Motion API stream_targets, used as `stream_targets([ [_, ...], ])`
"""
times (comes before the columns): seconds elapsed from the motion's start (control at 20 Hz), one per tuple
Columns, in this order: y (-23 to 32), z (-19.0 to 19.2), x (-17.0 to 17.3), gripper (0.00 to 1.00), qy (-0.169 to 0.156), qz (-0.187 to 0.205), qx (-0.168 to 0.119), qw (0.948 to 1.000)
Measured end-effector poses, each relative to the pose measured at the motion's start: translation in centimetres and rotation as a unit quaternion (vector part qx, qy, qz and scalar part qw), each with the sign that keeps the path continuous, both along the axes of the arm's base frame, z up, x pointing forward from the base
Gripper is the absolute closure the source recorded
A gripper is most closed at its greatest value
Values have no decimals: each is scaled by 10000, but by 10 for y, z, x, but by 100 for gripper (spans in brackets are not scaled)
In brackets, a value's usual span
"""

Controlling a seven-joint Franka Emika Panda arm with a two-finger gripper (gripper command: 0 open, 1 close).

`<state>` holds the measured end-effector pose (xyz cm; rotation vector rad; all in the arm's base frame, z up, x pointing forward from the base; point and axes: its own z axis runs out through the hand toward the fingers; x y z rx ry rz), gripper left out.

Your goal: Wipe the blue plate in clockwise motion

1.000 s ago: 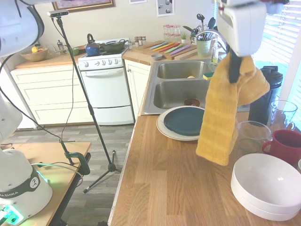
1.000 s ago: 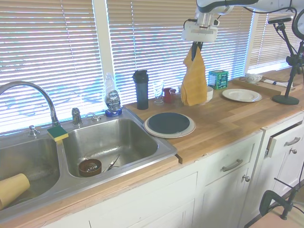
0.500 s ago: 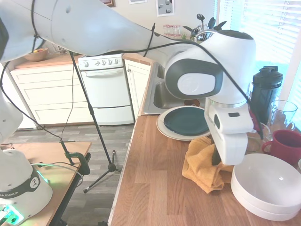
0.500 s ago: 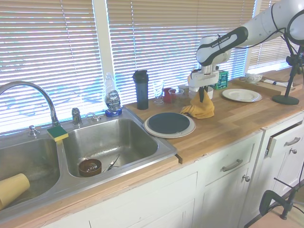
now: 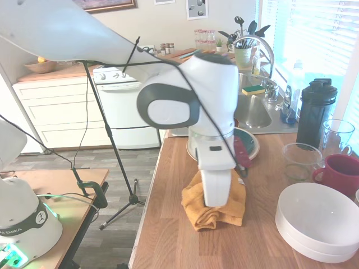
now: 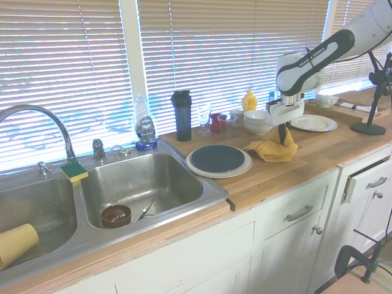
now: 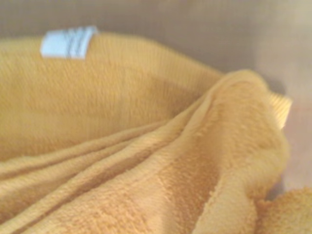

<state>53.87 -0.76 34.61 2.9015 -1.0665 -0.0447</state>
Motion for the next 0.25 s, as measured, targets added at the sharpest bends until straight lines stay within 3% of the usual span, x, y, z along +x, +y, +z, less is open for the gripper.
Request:
stream_targets([
  [0.25, -4, 6, -30, 100, -60, -37, 23, 10000],
])
